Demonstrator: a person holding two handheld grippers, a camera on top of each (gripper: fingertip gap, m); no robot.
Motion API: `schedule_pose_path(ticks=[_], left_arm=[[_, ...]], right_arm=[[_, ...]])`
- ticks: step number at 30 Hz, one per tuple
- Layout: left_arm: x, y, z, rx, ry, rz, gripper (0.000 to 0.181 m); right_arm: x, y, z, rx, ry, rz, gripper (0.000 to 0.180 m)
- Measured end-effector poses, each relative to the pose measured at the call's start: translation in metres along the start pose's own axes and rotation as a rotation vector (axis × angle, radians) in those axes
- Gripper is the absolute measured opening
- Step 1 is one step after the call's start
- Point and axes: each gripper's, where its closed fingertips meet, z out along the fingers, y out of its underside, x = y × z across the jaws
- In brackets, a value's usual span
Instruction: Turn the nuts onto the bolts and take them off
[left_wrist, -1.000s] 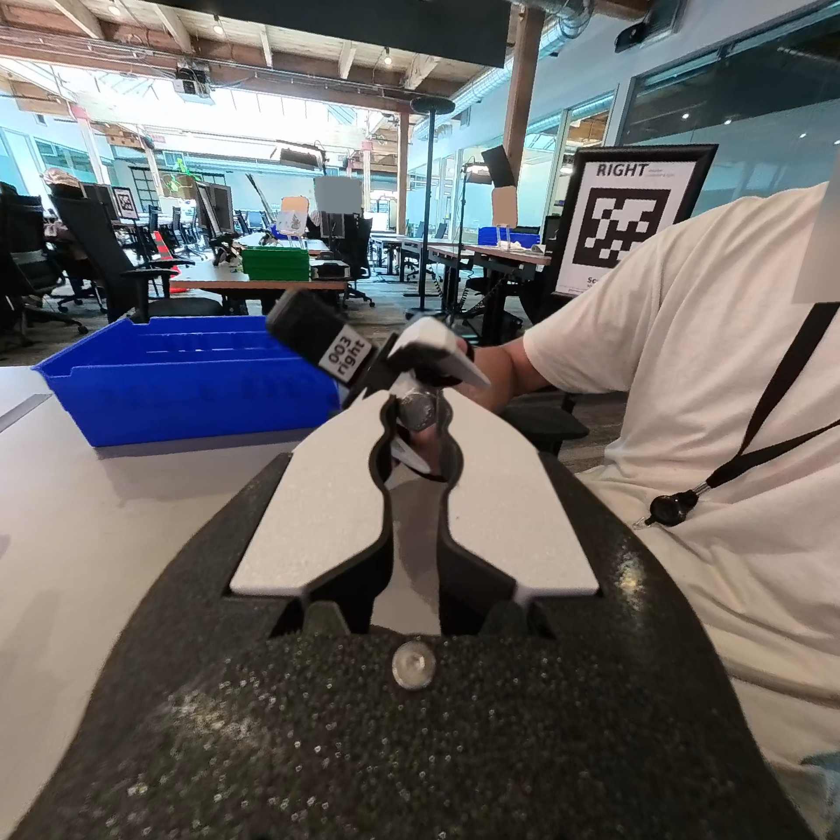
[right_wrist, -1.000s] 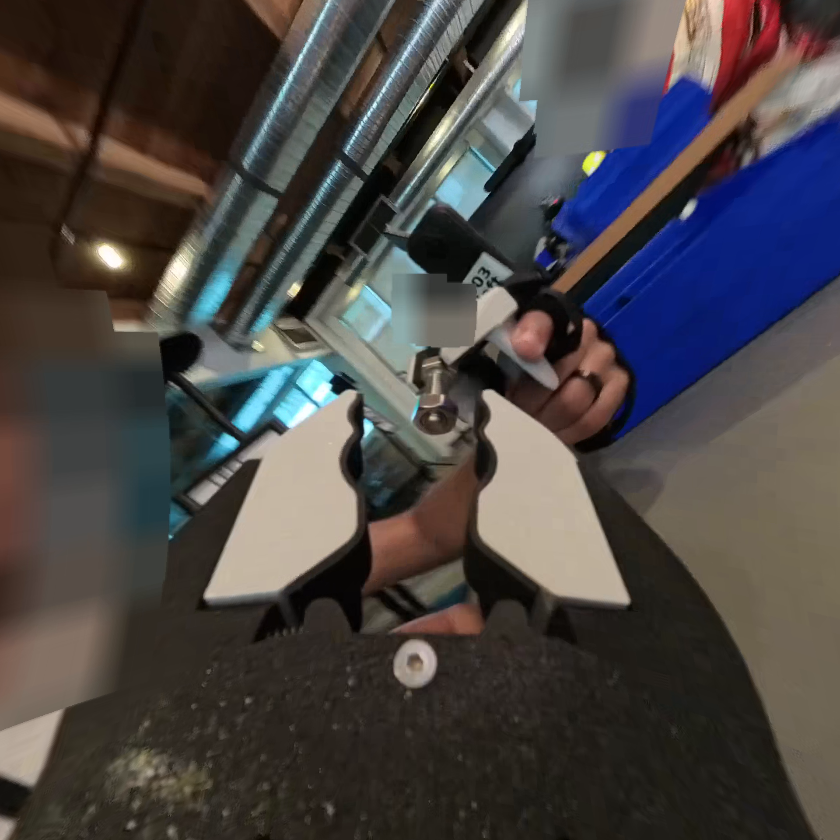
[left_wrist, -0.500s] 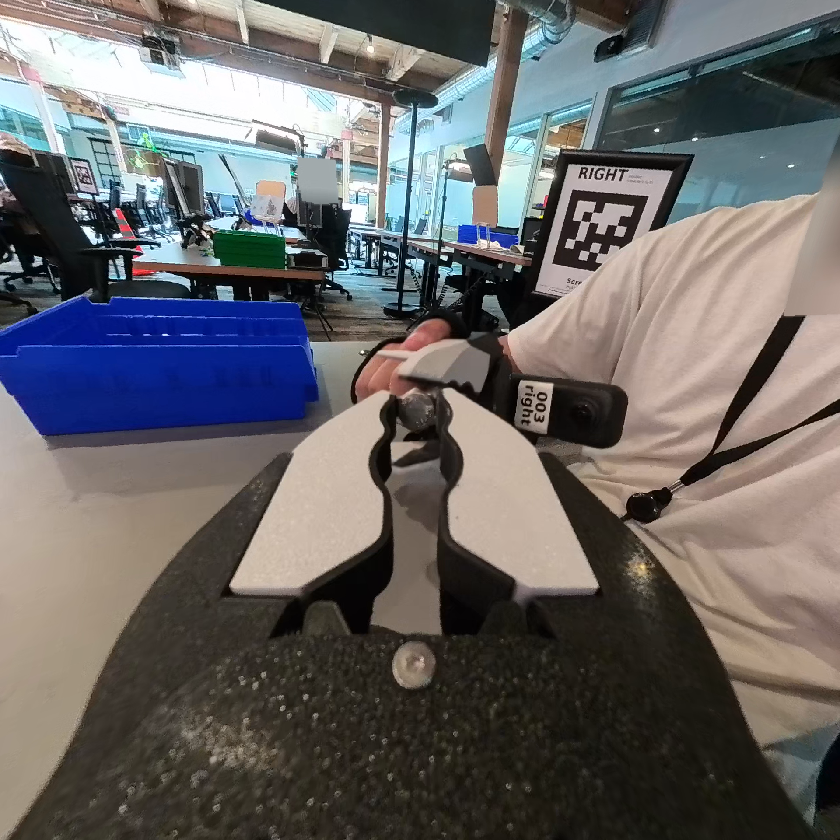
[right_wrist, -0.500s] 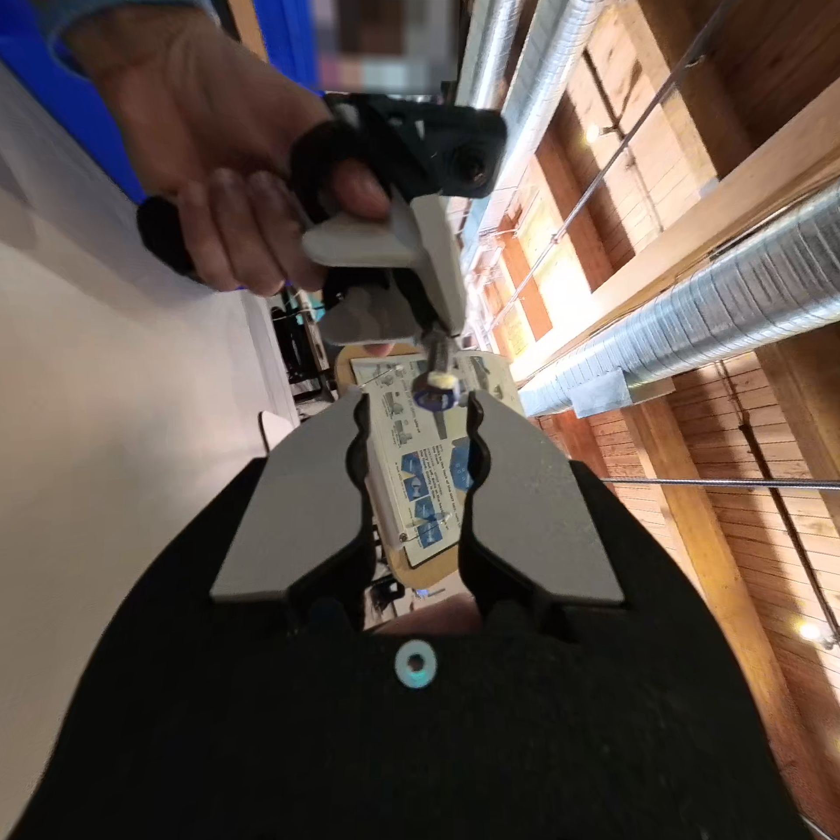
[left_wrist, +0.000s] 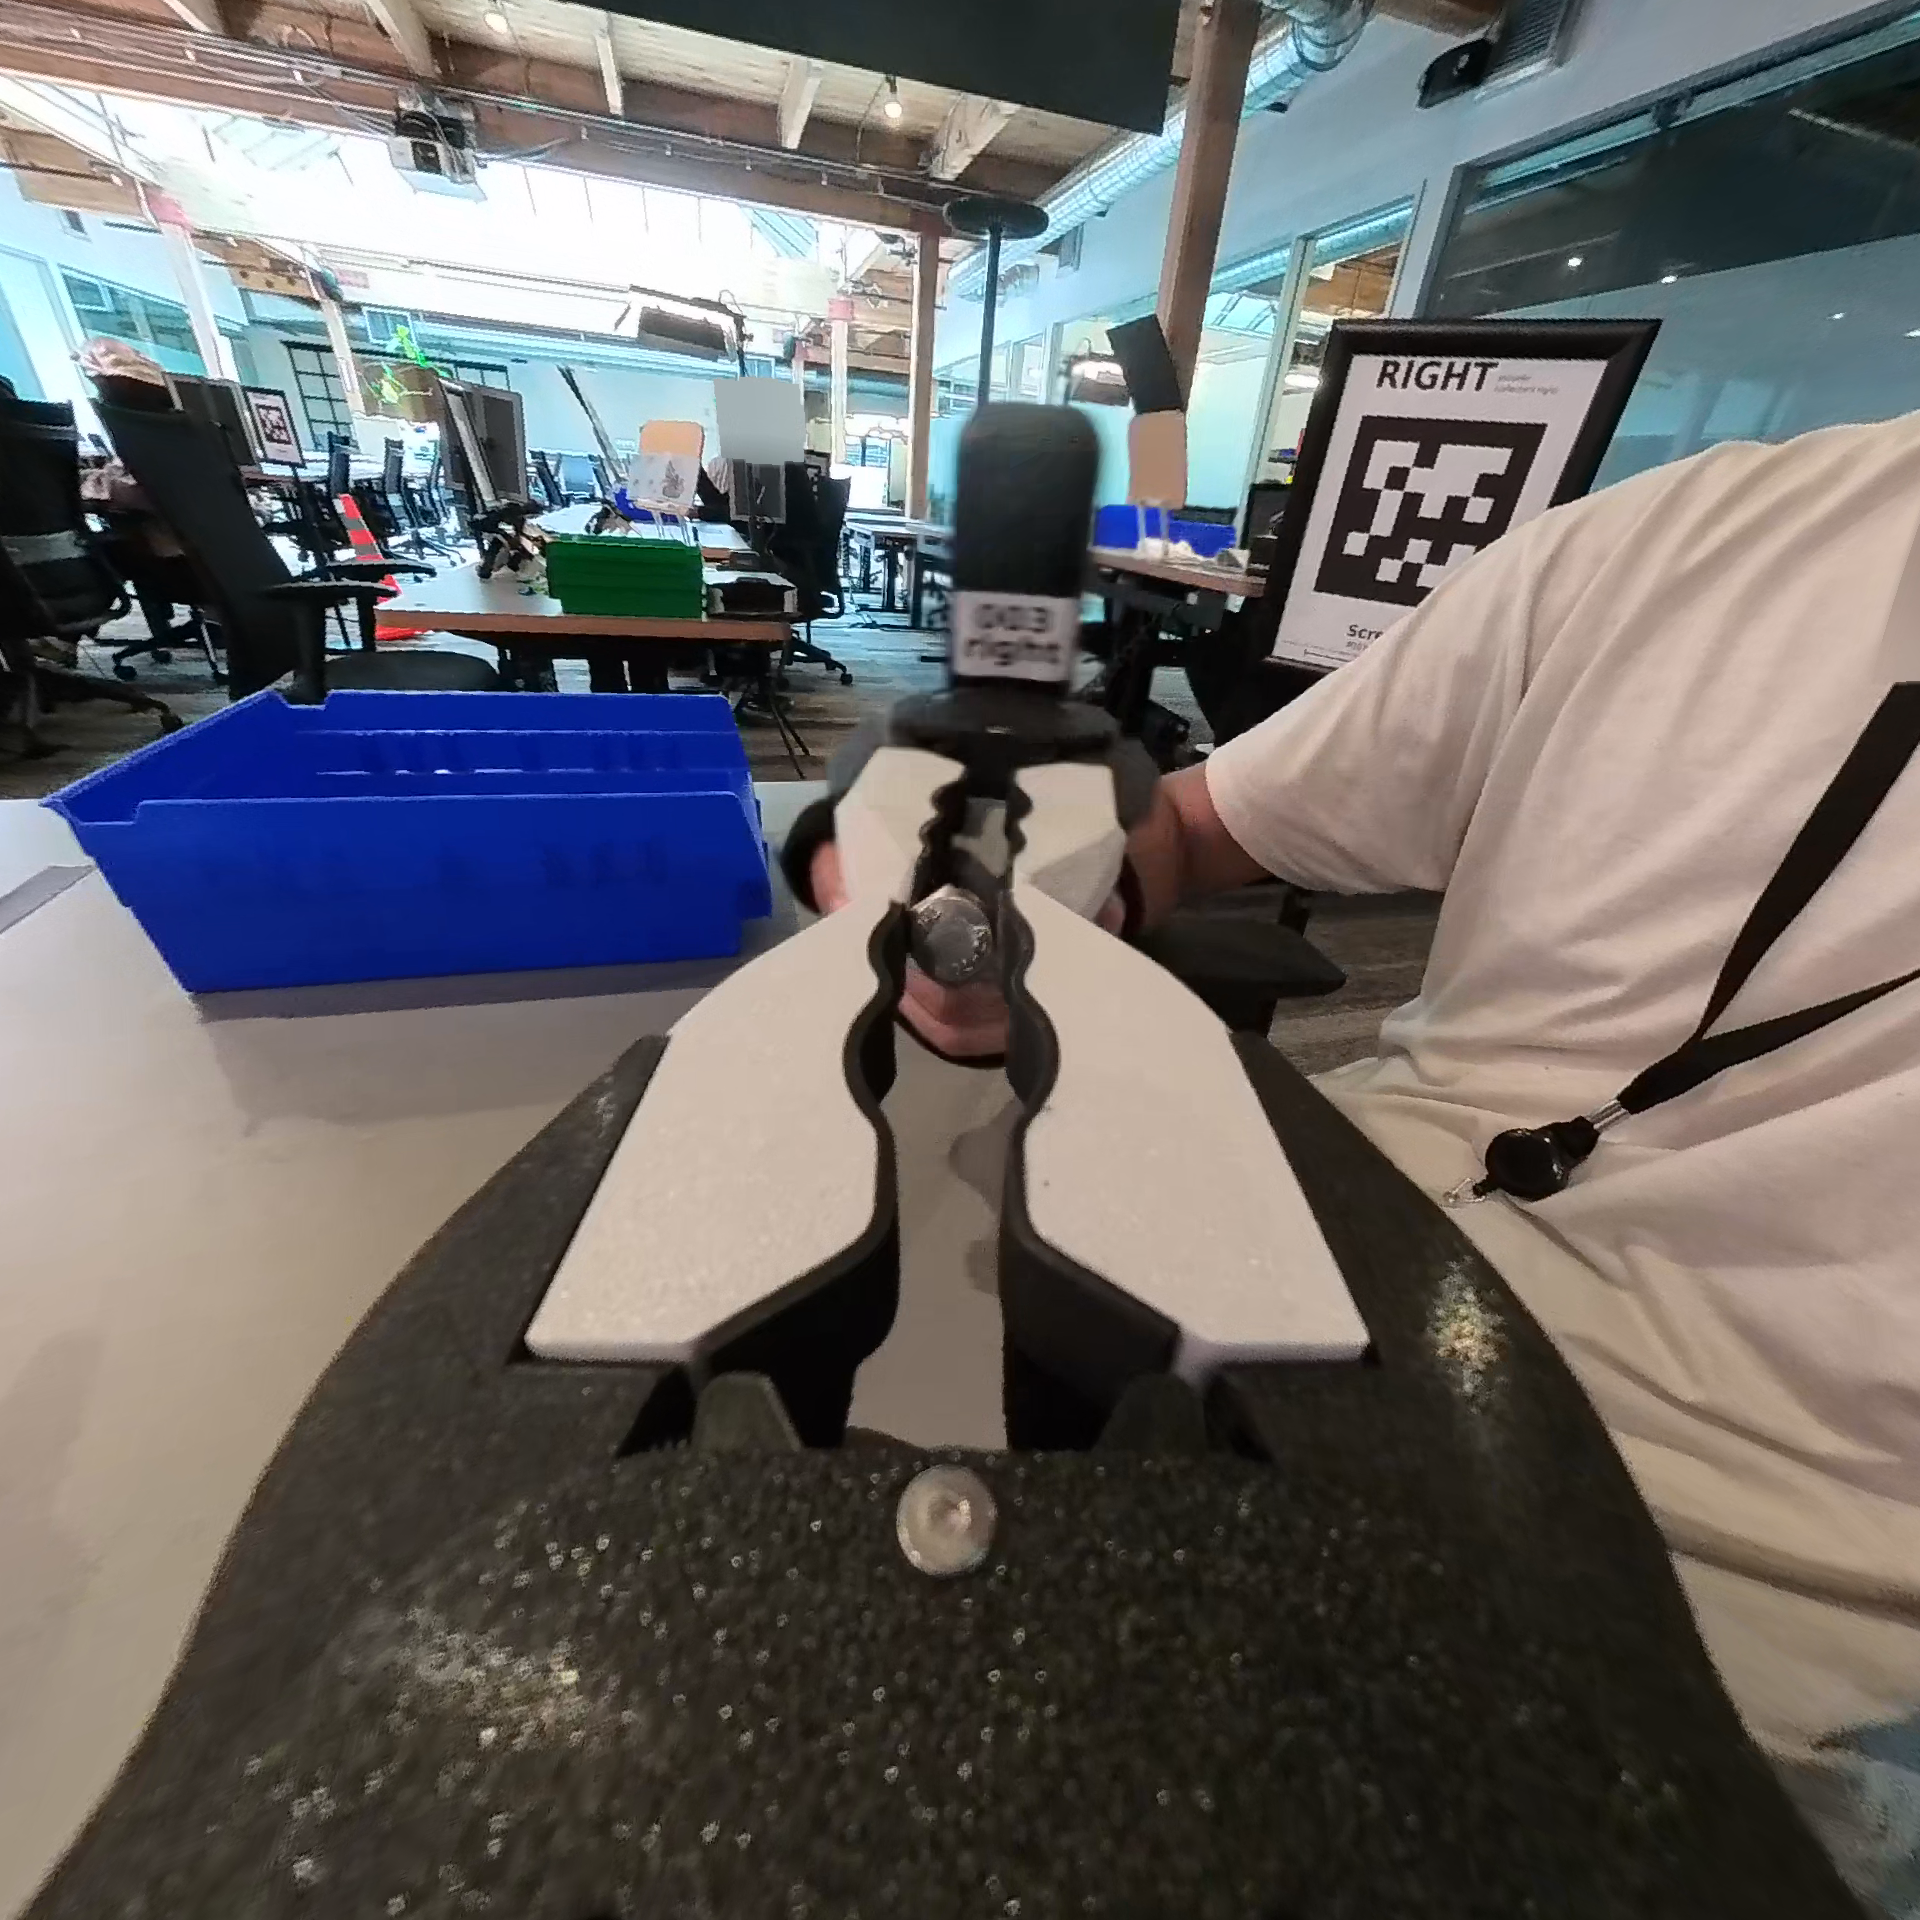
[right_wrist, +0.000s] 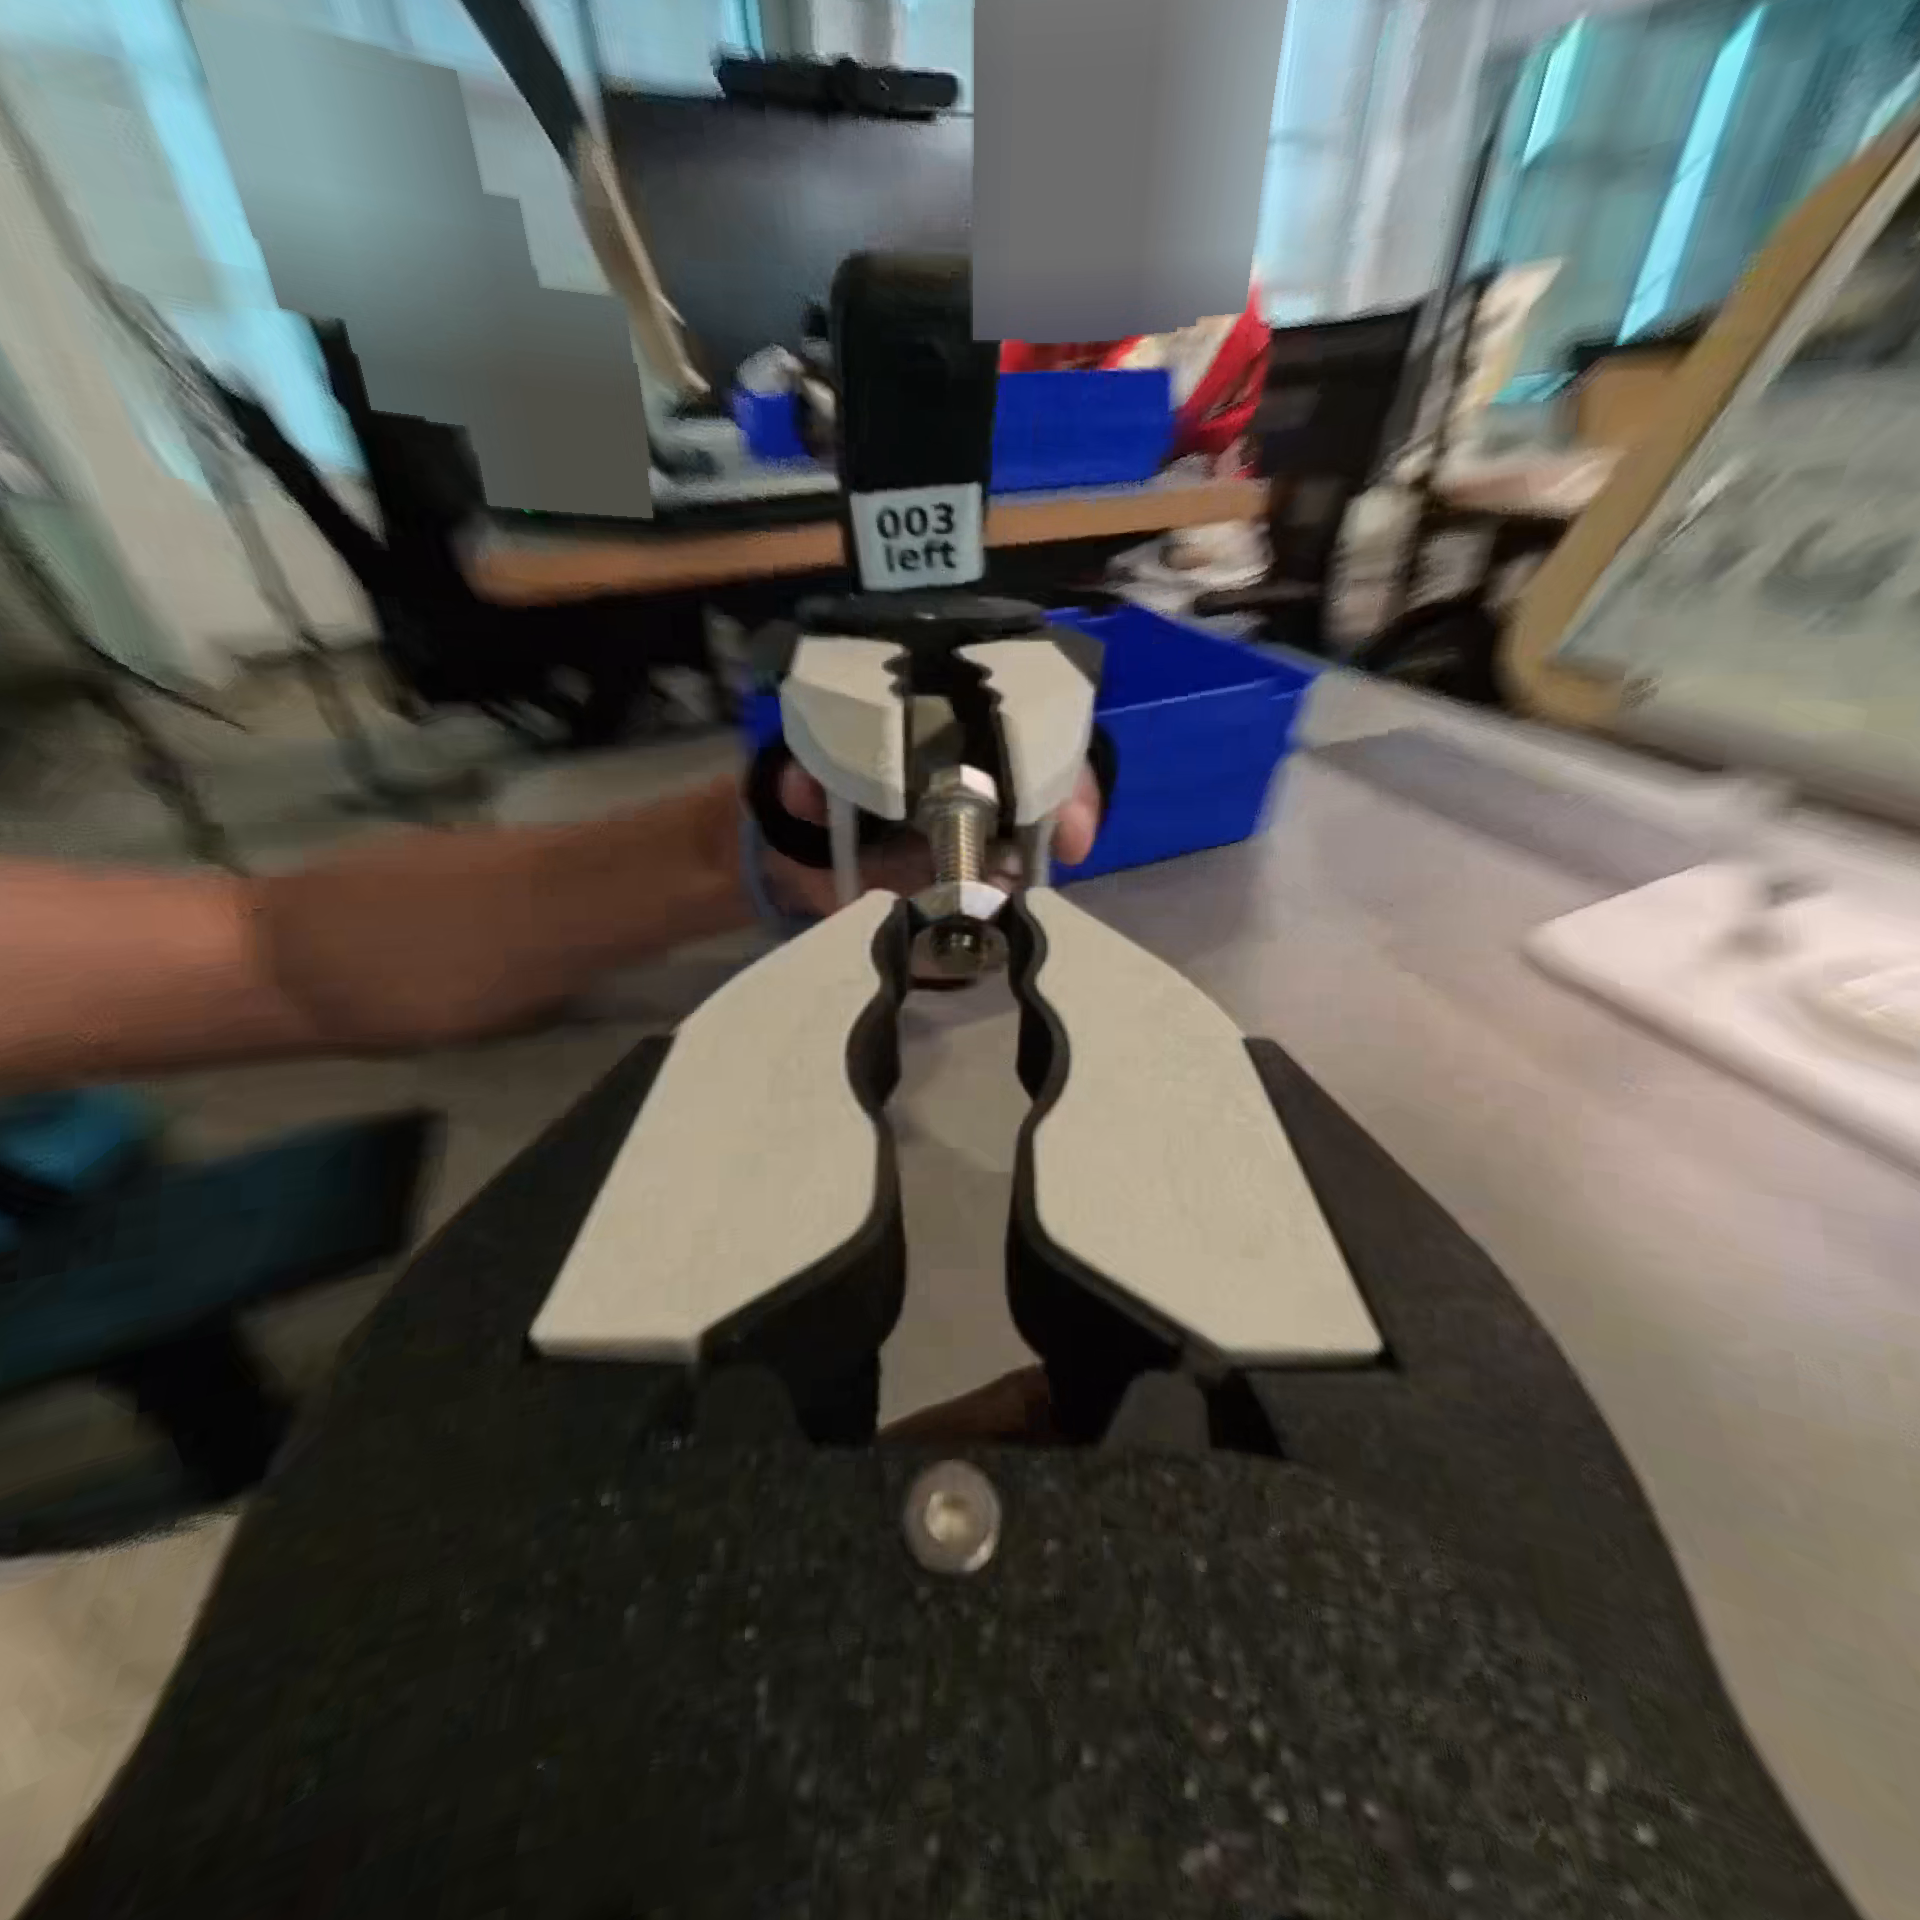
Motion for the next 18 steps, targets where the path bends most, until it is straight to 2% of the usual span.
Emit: schedule_pose_path(ticks=[6,7,8,9,10,11,14,18], left_arm=[[-0.004,0.002,-0.003,-0.031,-0.037,0.04,0.016],[-0.004,0.004,-0.003,-0.041,-0.037,0.043,0.016],[-0.004,0.005,-0.003,-0.047,-0.036,0.044,0.016],[-0.004,0.005,-0.003,-0.047,-0.039,0.044,0.016],[-0.005,0.005,-0.003,-0.046,-0.038,0.043,0.016],[-0.005,0.005,-0.004,-0.042,-0.035,0.036,0.016],[-0.005,0.001,-0.007,-0.021,-0.032,0.023,0.016],[-0.002,-0.004,-0.007,0.007,-0.007,0.009,0.016]], right_arm=[[-0.001,-0.004,0.001,0.028,-0.473,1.05,0.017],[-0.002,-0.003,0.001,0.035,-0.529,1.138,0.018],[-0.002,-0.003,0.001,0.058,-0.561,1.135,0.017],[-0.001,-0.003,0.001,0.098,-0.556,1.059,0.018],[0.002,-0.003,0.0,0.141,-0.524,0.952,0.028],[0.005,-0.005,-0.002,0.181,-0.48,0.845,0.045],[-0.004,-0.003,-0.007,0.152,-0.343,0.459,0.063],[0.014,0.001,-0.012,0.022,0.175,-0.425,0.058]])
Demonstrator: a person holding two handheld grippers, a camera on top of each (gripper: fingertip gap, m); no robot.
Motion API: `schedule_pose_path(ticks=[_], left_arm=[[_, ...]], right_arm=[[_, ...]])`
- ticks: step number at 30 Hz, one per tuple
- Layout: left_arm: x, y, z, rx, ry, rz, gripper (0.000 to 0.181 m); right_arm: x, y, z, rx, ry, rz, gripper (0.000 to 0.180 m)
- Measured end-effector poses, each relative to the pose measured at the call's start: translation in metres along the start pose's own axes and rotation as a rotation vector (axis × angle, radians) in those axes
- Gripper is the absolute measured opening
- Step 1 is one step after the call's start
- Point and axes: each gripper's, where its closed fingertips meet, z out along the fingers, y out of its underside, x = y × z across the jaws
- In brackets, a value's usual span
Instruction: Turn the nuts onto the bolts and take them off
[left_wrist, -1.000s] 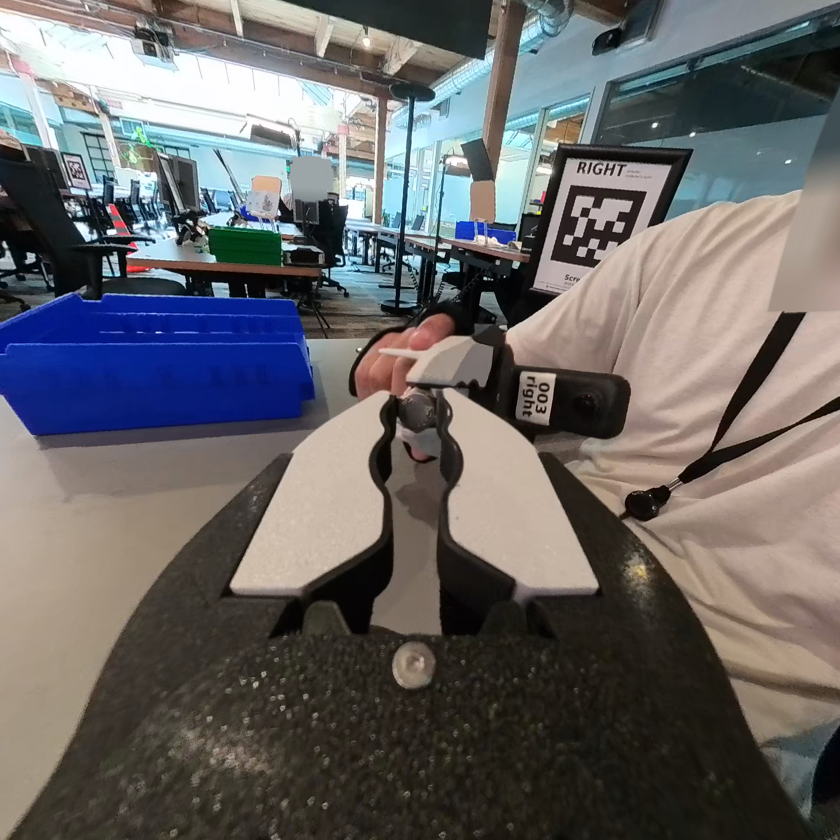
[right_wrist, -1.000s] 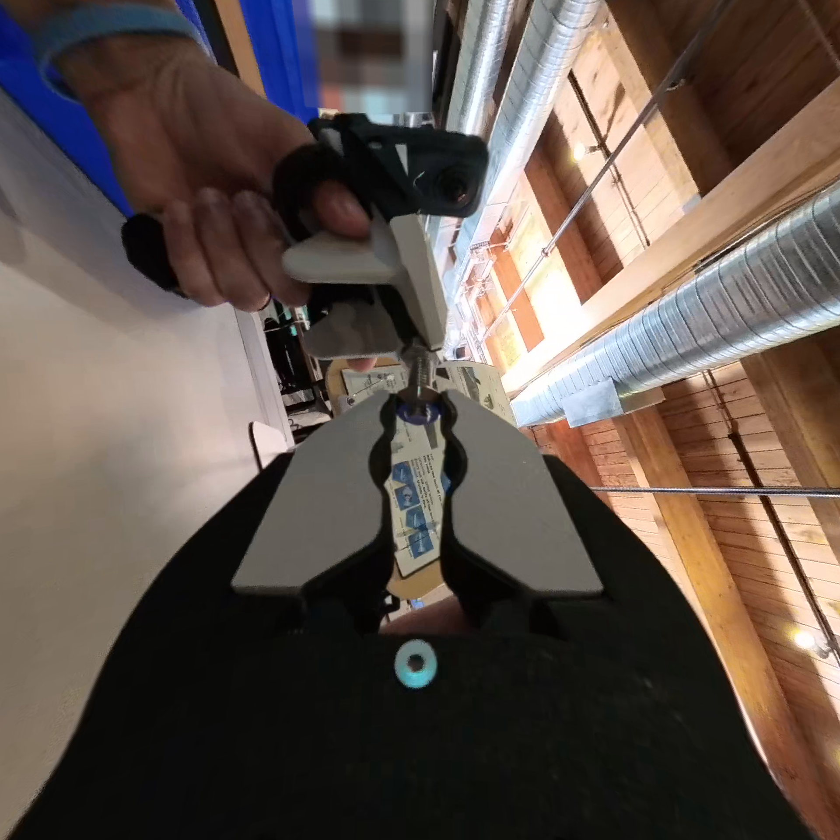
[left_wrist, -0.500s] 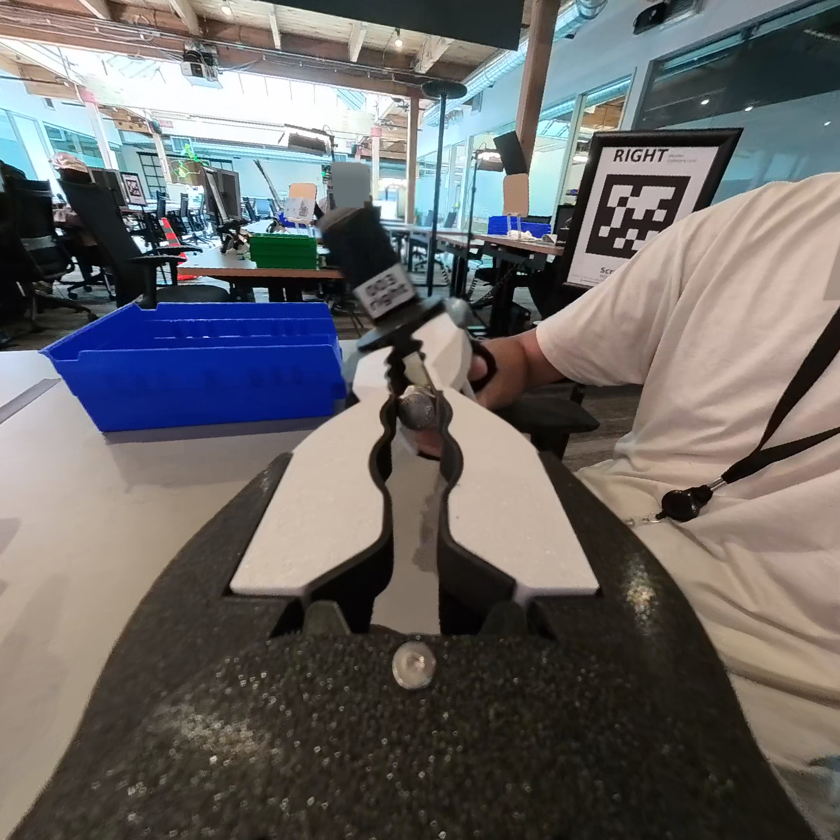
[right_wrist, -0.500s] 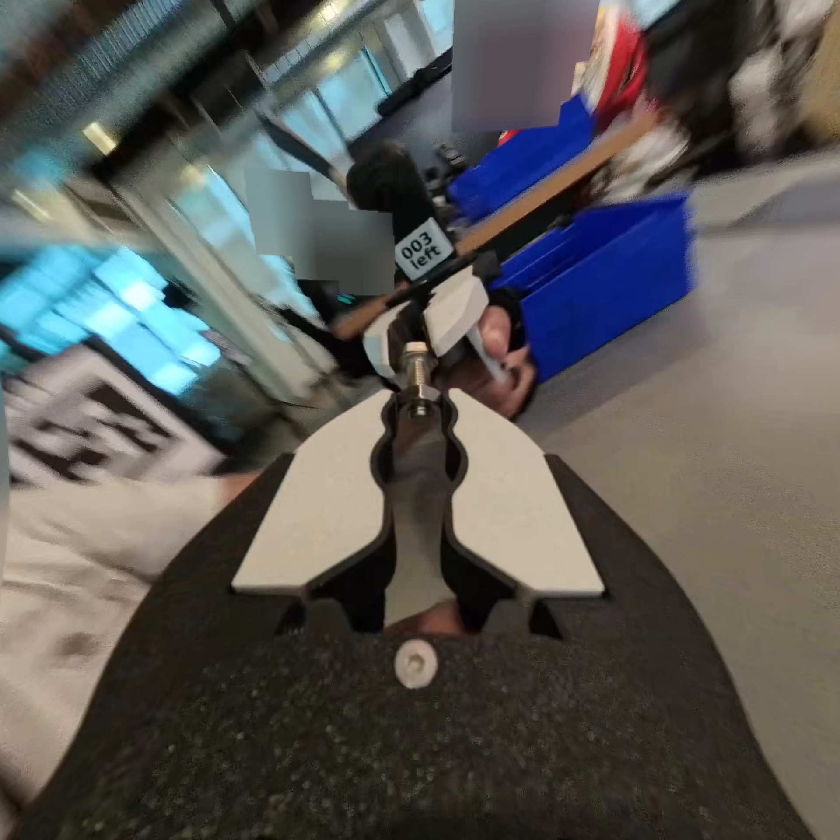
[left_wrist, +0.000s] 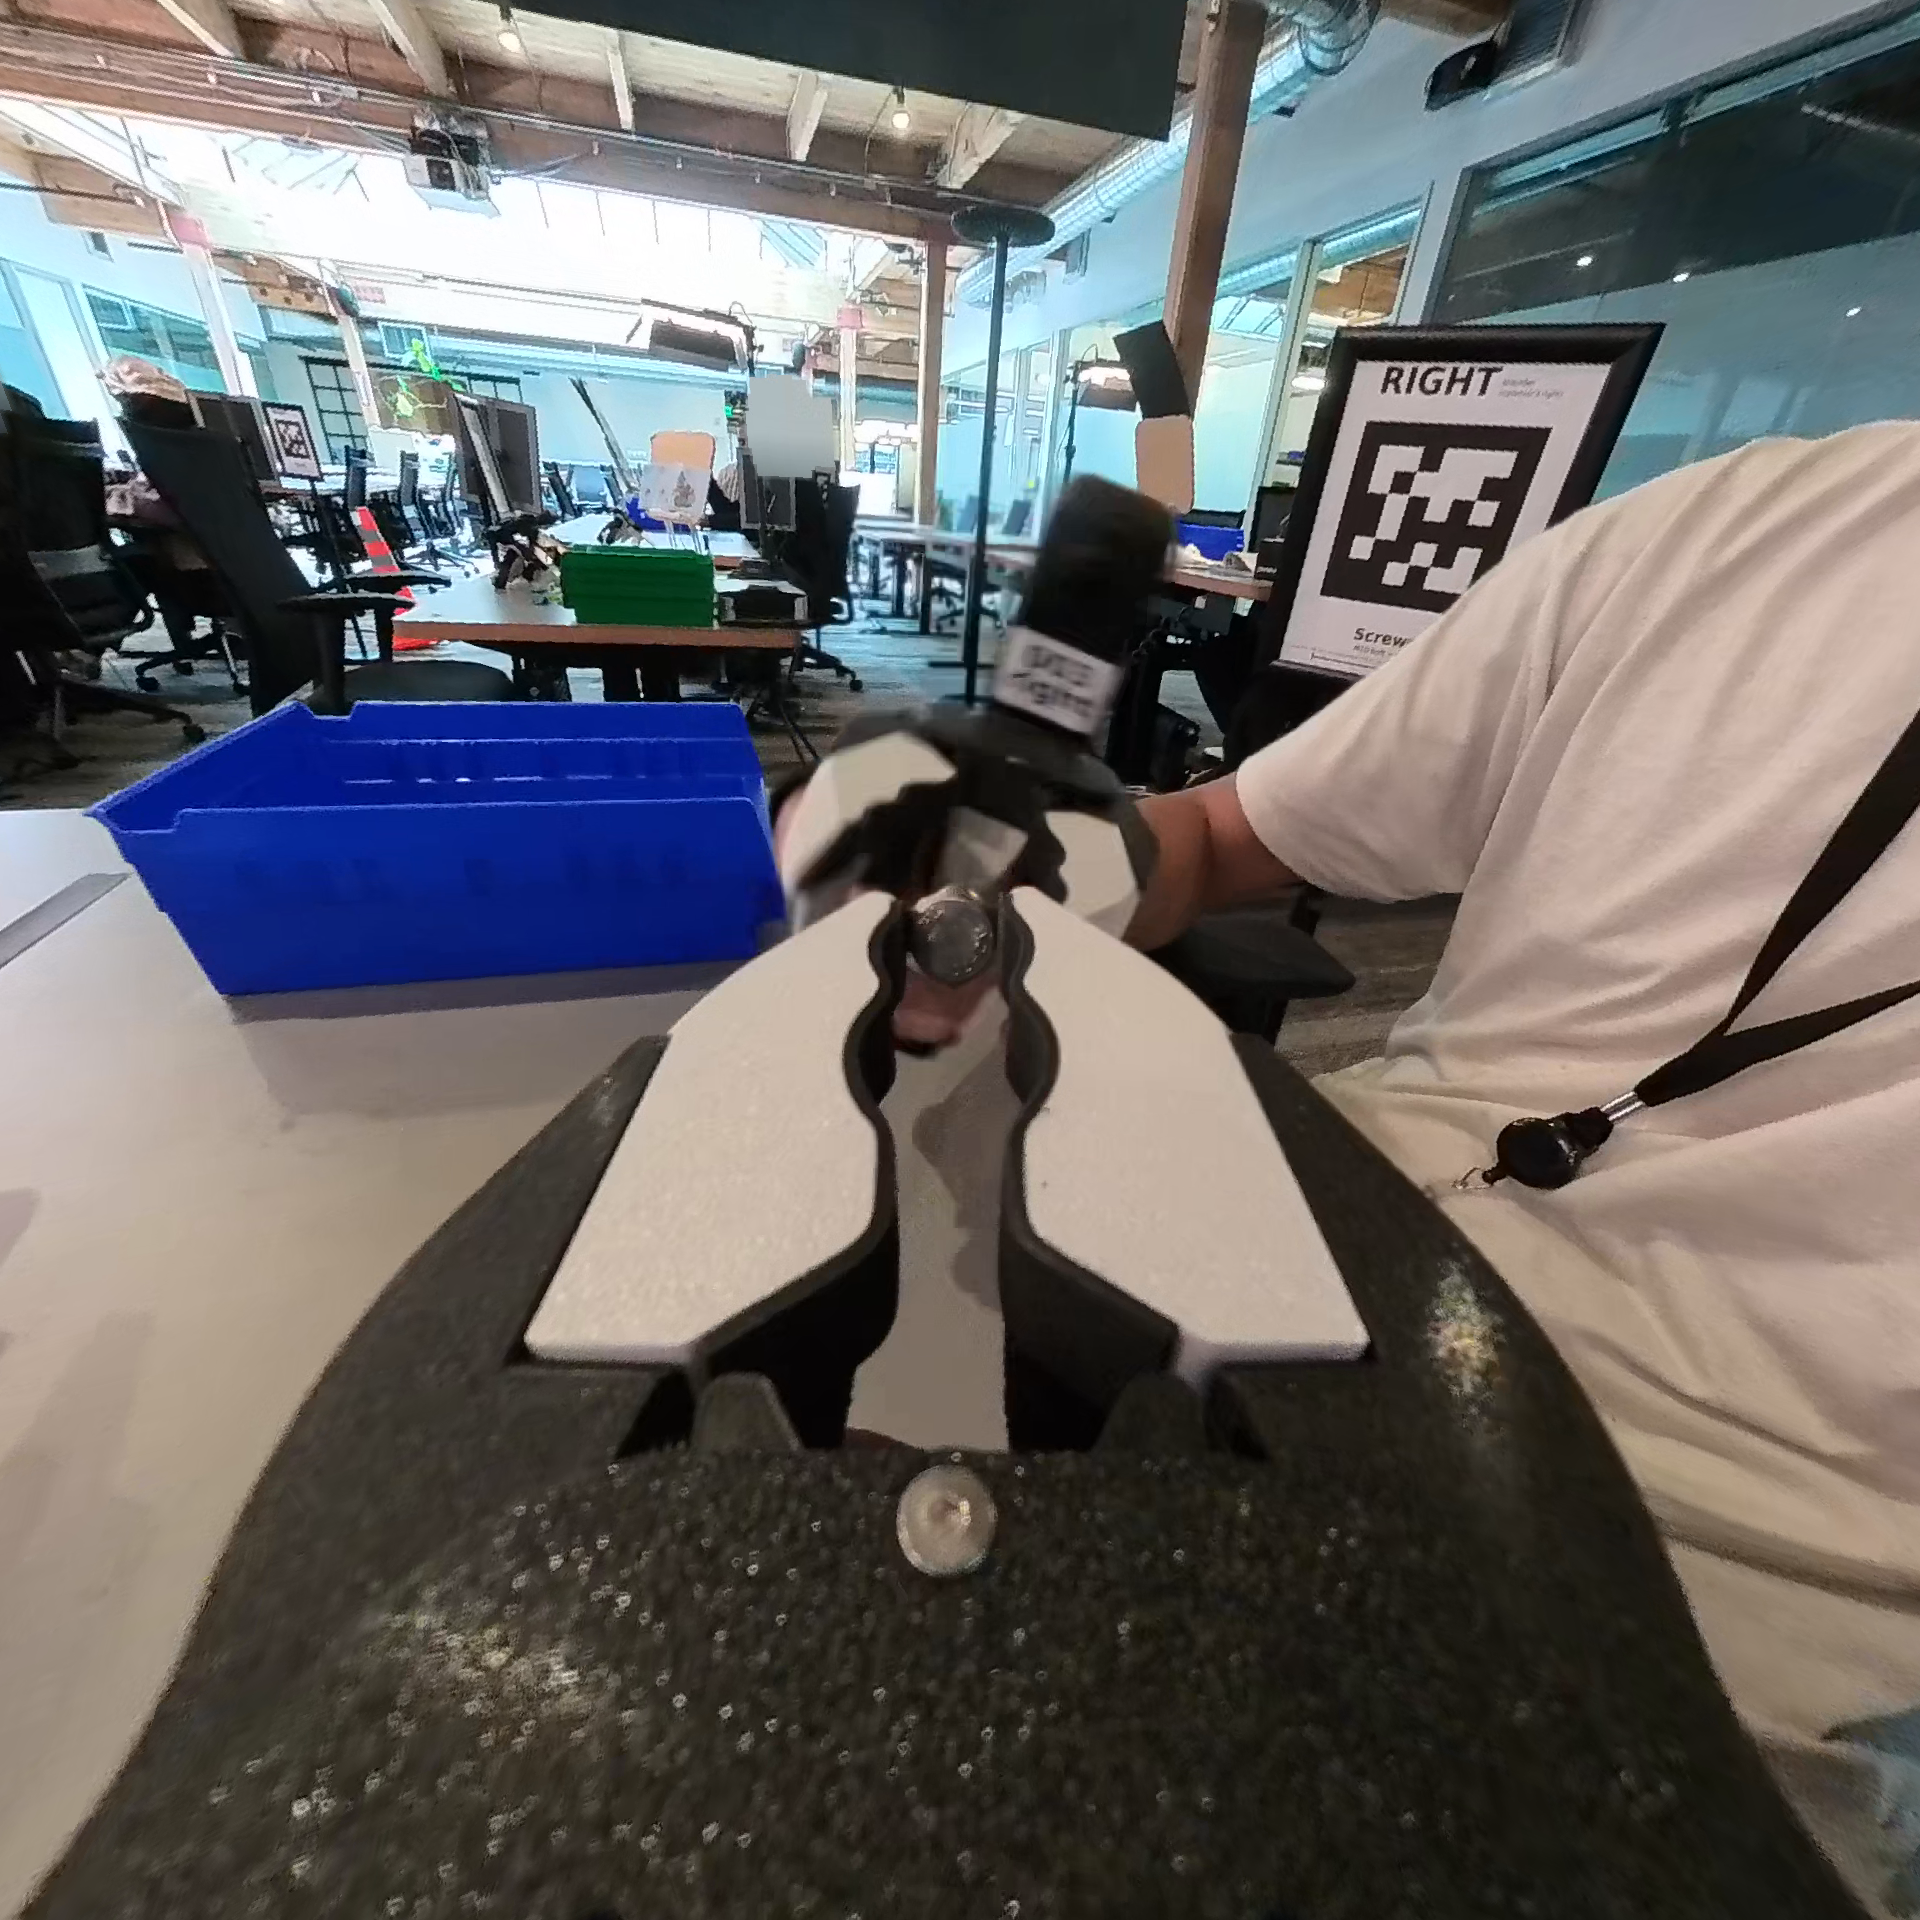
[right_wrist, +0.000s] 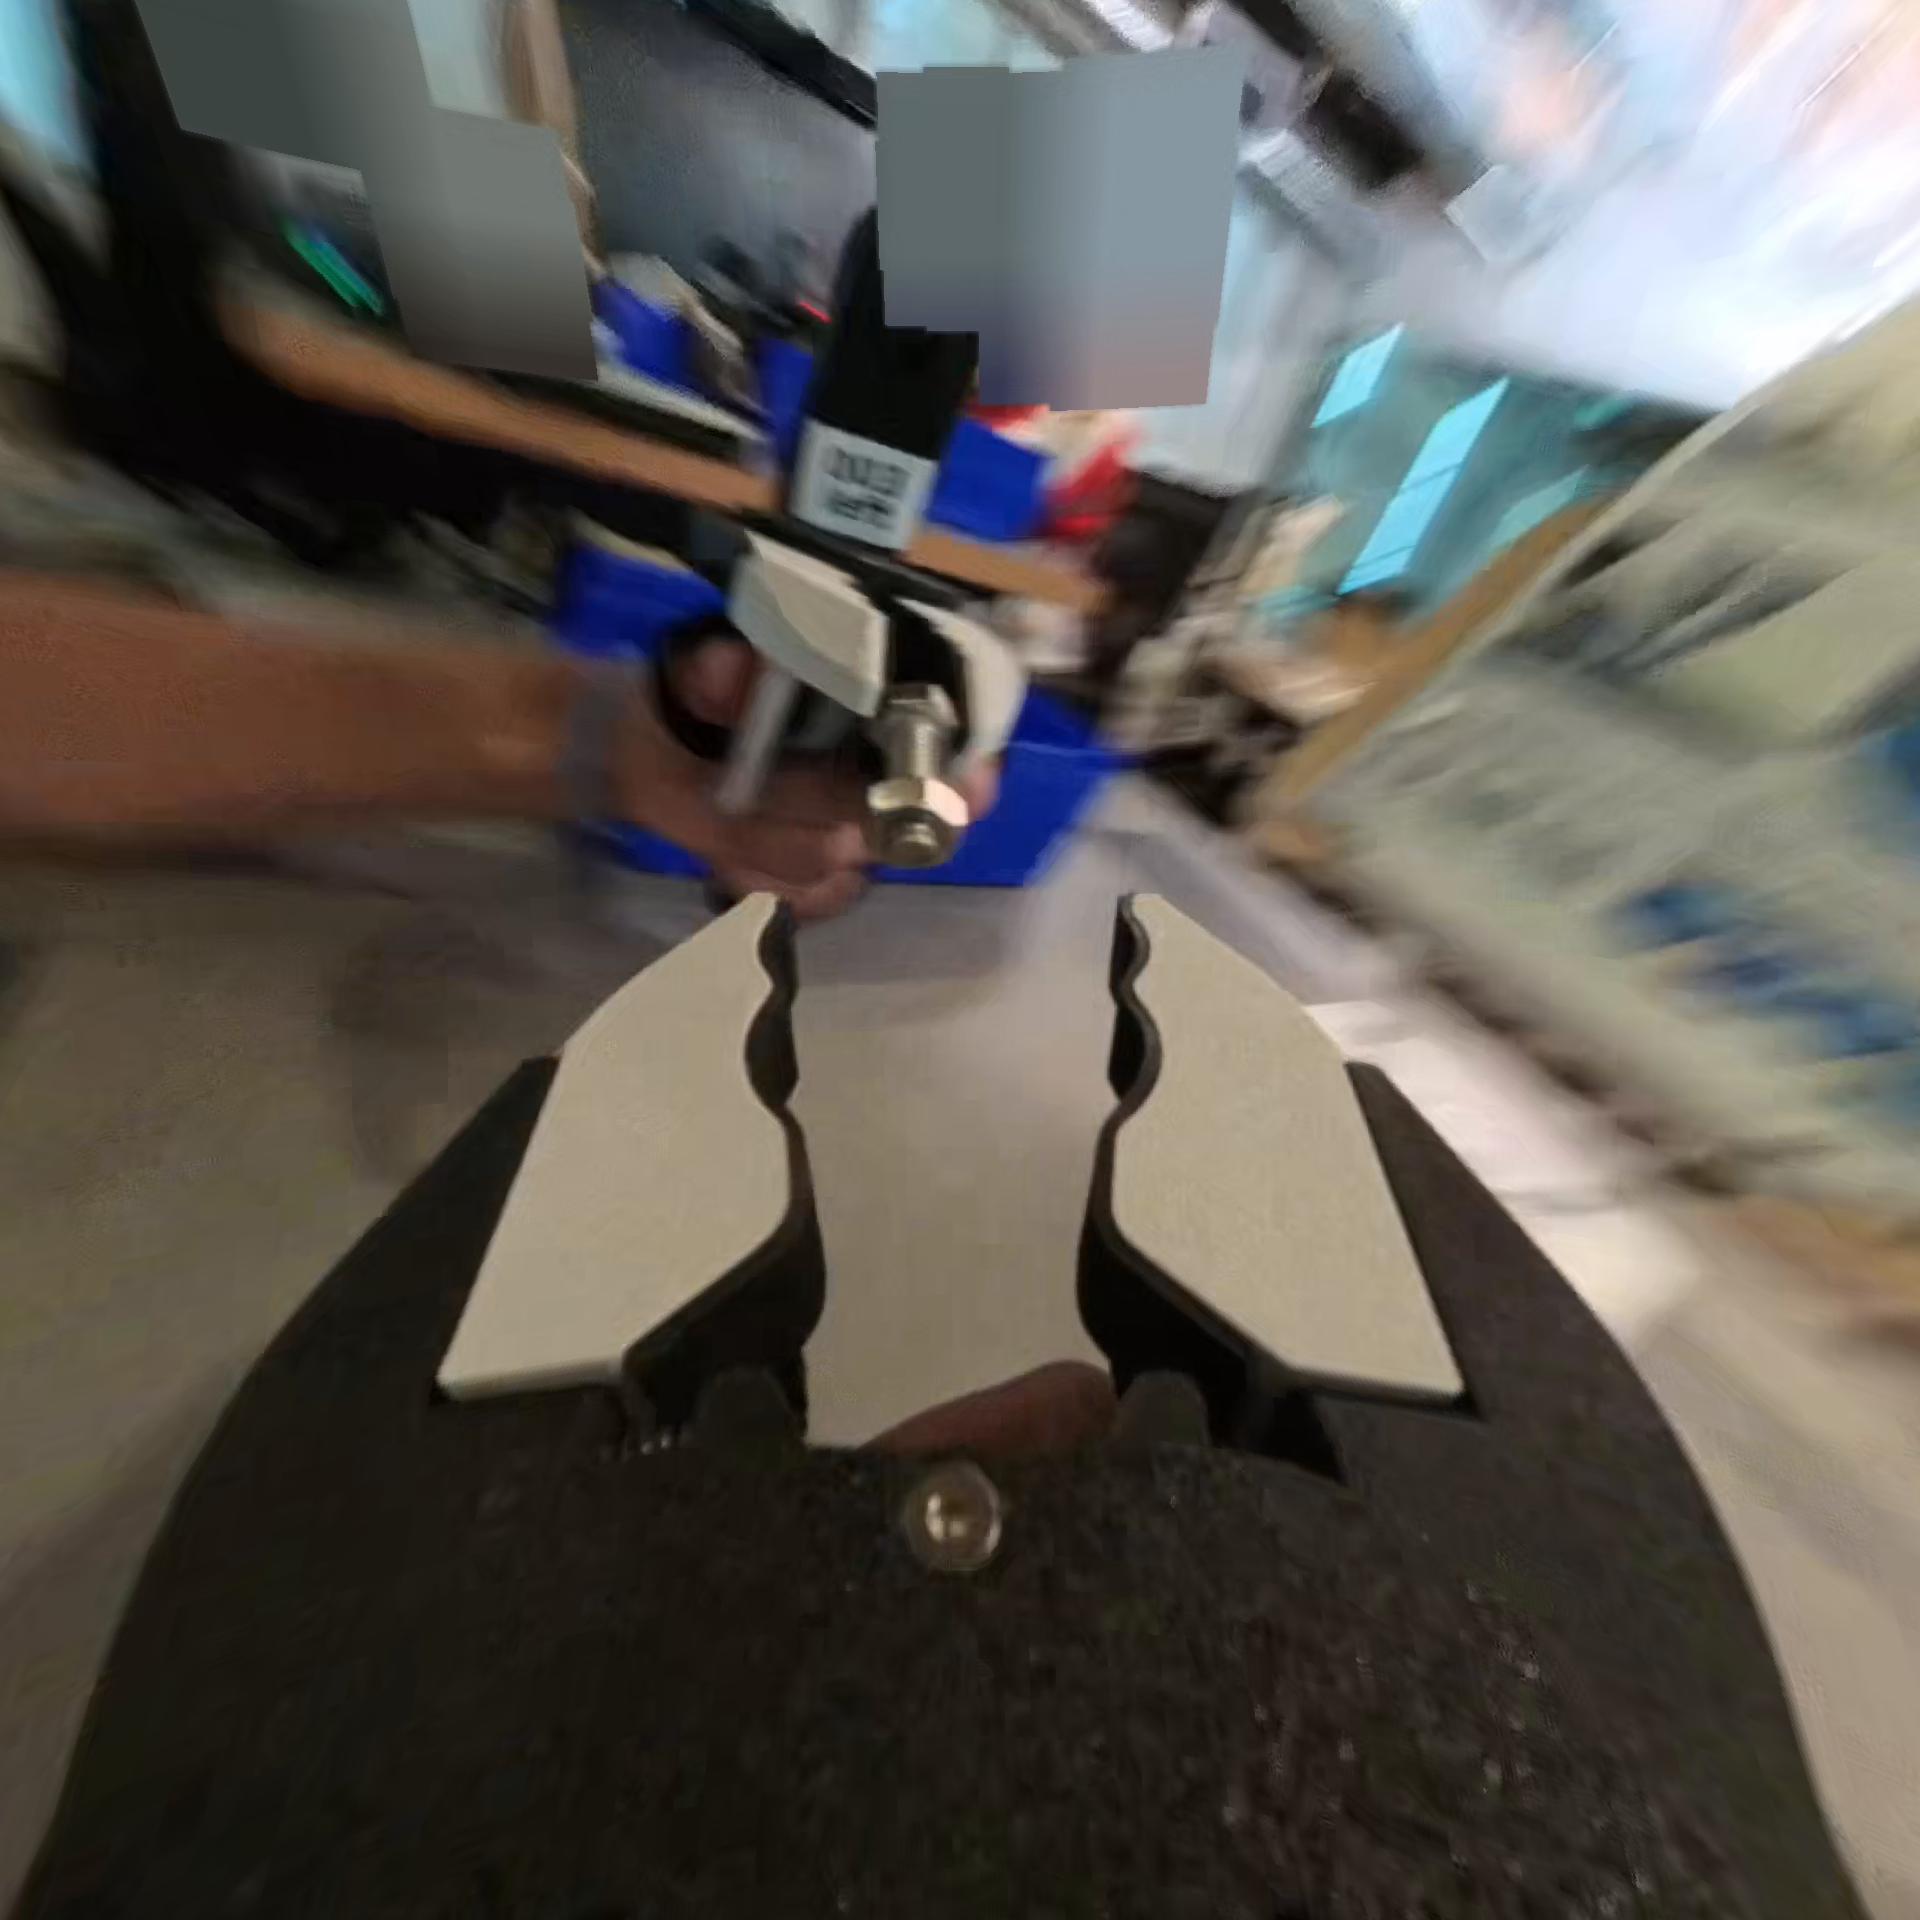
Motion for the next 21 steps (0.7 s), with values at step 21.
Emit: schedule_pose_path(ticks=[21], left_arm=[[0.01,-0.004,0.009,0.005,0.021,0.022,0.016]], right_arm=[[-0.014,-0.013,0.014,-0.012,-0.01,-0.12,0.019]])
